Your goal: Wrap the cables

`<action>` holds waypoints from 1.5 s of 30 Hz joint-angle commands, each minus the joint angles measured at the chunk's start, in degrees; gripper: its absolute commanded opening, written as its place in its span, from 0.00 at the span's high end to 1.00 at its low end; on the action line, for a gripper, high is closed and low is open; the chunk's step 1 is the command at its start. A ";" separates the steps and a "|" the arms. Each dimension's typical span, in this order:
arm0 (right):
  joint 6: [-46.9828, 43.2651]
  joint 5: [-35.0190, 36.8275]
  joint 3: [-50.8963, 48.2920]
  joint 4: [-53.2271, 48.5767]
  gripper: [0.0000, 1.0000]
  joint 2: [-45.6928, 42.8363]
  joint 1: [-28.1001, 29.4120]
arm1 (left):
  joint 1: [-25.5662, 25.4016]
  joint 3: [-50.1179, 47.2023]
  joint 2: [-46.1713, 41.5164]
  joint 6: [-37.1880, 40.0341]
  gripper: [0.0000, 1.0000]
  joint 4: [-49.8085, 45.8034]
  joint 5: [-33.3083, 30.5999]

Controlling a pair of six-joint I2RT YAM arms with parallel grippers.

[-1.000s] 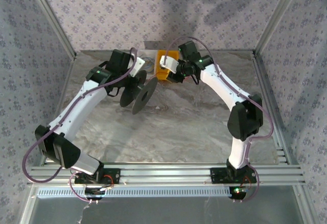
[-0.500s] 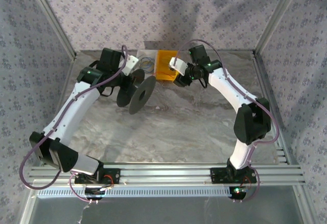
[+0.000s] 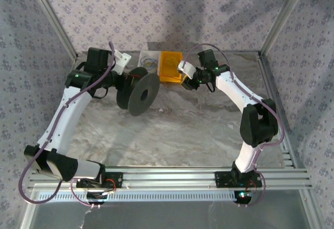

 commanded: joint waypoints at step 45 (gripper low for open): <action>11.78 -8.89 -10.74 5.25 0.52 -2.75 7.35 | 8.14 -3.92 -3.18 -36.07 1.00 33.59 -0.42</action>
